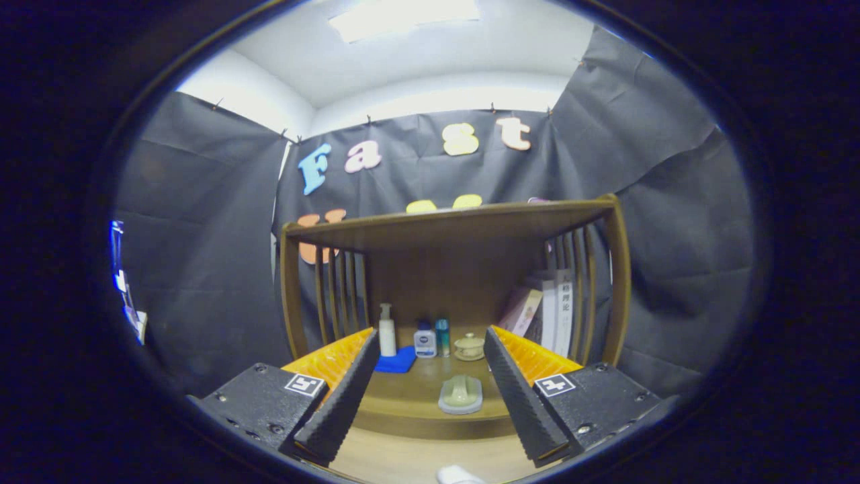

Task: Pull open the drawer, take out the items inside it, and place them on the countertop above the cabinet.

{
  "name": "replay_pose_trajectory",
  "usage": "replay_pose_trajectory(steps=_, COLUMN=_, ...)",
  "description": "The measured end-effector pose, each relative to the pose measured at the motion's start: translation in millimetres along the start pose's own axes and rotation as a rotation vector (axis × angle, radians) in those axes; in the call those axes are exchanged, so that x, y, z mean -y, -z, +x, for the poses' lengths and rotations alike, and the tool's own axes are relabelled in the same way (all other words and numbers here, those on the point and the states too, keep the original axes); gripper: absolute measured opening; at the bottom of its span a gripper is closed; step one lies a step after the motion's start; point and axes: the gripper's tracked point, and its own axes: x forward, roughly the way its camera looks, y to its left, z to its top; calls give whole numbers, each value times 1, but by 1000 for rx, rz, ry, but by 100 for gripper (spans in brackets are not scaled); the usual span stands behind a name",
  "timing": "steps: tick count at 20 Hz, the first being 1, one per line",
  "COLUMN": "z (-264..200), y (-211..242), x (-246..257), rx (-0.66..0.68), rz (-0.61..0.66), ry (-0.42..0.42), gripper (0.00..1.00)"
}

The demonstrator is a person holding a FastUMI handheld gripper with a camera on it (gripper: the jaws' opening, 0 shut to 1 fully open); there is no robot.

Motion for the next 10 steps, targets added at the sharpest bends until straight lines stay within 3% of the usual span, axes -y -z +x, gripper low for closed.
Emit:
replay_pose_trajectory(steps=6, z=-65, y=8, x=18, rx=113, rz=50, ry=42, gripper=98)
replay_pose_trajectory(steps=10, z=-83, y=37, x=19, rx=122, rz=62, ry=21, gripper=98)
